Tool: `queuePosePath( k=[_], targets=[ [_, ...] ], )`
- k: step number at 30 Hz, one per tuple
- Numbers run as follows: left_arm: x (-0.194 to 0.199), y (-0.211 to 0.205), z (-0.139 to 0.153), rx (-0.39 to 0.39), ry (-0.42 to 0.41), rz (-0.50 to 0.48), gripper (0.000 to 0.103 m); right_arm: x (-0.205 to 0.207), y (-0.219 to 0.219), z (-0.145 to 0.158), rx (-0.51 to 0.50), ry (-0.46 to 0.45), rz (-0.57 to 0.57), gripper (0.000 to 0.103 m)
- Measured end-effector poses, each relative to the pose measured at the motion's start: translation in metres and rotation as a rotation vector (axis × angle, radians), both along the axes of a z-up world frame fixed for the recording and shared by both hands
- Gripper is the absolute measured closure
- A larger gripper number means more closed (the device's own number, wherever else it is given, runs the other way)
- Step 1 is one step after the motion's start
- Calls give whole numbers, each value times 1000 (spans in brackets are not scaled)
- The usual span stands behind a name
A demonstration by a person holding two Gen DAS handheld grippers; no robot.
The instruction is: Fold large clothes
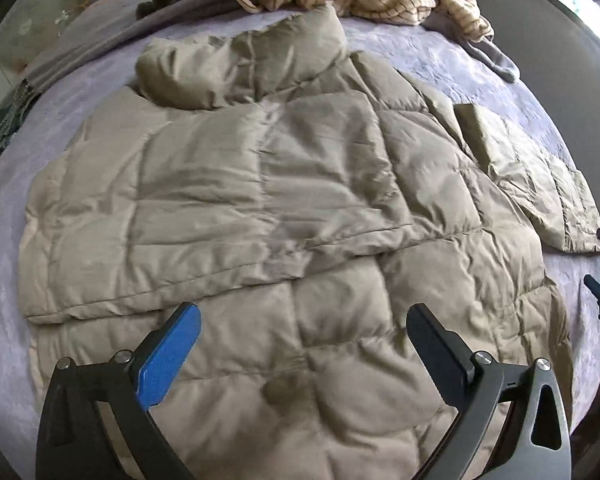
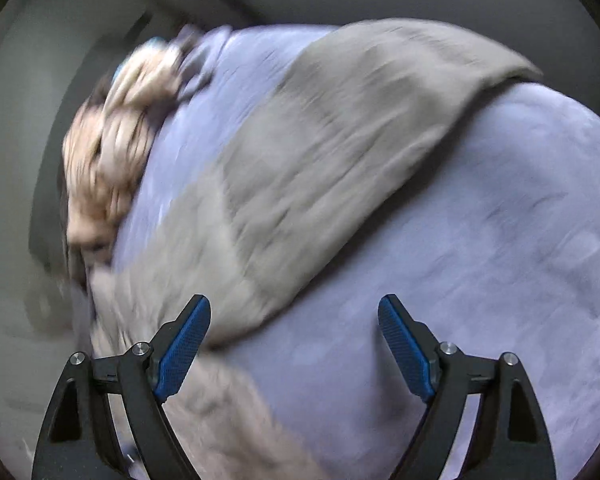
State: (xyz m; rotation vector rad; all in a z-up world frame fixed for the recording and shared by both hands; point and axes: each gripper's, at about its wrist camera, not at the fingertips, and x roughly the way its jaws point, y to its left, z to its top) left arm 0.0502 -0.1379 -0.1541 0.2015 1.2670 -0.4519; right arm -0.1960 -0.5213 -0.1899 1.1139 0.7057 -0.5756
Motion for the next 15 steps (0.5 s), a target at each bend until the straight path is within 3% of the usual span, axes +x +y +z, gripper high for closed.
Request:
queuePosePath(
  k=[4,8,15],
  targets=[
    [-5,-16,-3,-14,31,-22,0,-13,-40,-5,48,-64,-84,15],
    [-10,-28,2,-11,20,-38,0,-15,-75,-18,171,-178,-146,15],
    [-4,-40,13,-17,-9,-38,0,-5,-105,-30,321,-334,-227,15]
  ],
)
